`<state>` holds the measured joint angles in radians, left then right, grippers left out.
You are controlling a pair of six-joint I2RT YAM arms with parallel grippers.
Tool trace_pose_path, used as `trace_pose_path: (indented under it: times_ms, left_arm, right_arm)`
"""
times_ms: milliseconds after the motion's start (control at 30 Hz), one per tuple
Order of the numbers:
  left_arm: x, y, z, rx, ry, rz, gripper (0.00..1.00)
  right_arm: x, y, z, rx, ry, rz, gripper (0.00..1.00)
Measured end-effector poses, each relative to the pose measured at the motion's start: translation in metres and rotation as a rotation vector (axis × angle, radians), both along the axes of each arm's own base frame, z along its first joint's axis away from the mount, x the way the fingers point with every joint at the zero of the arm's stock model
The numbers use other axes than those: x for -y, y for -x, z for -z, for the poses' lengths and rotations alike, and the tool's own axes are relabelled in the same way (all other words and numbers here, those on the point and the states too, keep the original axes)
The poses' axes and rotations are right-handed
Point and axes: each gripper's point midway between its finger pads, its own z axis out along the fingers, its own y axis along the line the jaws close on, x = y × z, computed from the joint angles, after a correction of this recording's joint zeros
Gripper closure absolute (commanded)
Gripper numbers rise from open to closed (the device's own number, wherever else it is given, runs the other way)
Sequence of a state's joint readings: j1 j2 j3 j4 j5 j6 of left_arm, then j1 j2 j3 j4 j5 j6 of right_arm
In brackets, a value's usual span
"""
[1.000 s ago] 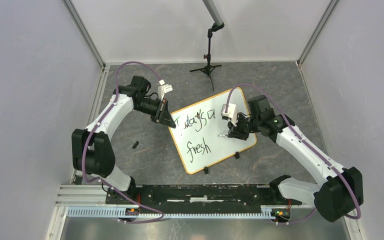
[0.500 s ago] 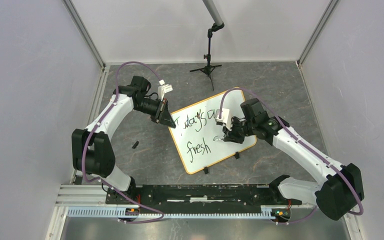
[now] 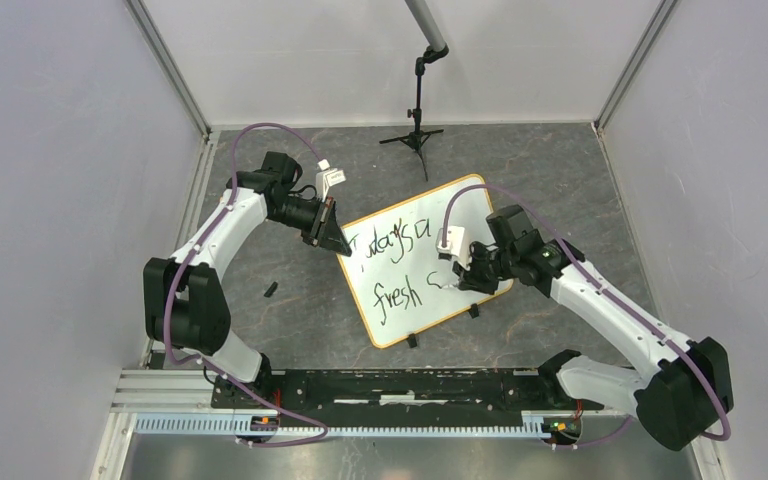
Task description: Write a sentence on the whiteboard
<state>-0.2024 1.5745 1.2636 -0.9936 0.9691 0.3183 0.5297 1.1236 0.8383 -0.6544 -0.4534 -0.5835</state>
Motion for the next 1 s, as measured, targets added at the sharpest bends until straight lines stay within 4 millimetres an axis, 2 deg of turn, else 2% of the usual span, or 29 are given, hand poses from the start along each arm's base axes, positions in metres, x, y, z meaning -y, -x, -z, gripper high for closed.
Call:
trace_pose_path:
  times_ms: [167,433,700,1000]
  left_arm:
    - [0.0,0.0,0.0,0.0,0.0,0.0,0.98]
    - [0.0,0.0,0.0,0.0,0.0,0.0,0.97]
    - [0.0,0.0,0.0,0.0,0.0,0.001,0.98]
    - [0.0,0.0,0.0,0.0,0.0,0.0,0.98]
  right_arm:
    - [0.003,0.006,0.006,-0.021,0.015,-0.008,1.0]
    - [-0.01,0.016,0.008,-0.045,0.012,-0.065,1.0]
    - [-0.01,0.002,-0.007,-0.009,-0.018,-0.032,1.0]
    - [-0.005,-0.005,-0.007,-0.004,-0.013,0.0,1.0]
